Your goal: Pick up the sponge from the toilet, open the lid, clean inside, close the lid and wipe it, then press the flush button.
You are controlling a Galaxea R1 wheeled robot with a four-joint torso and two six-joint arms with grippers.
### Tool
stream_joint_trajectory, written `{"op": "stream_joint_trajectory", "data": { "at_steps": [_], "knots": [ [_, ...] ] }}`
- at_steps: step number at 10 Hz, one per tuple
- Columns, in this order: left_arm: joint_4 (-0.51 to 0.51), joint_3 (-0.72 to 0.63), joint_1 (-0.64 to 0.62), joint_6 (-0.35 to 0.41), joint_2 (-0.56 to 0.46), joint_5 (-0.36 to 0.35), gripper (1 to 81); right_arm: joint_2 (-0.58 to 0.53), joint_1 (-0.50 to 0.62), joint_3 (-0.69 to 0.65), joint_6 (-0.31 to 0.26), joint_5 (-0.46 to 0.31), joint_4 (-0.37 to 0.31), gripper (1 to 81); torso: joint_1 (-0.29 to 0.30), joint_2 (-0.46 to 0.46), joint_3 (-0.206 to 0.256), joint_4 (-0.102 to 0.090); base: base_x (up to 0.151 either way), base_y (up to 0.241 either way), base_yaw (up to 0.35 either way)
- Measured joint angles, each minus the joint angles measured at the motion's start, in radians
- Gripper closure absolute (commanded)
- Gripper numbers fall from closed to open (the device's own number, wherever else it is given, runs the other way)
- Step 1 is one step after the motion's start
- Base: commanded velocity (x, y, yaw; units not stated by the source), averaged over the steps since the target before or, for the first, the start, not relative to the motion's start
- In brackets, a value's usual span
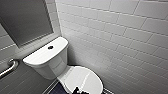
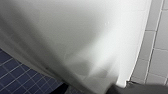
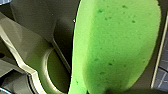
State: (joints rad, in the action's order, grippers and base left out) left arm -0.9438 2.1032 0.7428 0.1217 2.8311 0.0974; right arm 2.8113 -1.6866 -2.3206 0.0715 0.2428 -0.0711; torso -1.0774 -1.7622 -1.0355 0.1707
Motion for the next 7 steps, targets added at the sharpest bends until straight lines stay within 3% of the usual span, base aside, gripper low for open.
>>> {"op": "stream_joint_trajectory", "data": {
  "at_steps": [7],
  "knots": [
    [-0.002,-0.010,-0.004,-0.007,-0.001,-0.002,1.0,0.002,0.000,0.000,0.000,0.000,0.000,81.1,0.000,0.000,0.000,0.000,0.000,0.000,0.000]
  ]
}}
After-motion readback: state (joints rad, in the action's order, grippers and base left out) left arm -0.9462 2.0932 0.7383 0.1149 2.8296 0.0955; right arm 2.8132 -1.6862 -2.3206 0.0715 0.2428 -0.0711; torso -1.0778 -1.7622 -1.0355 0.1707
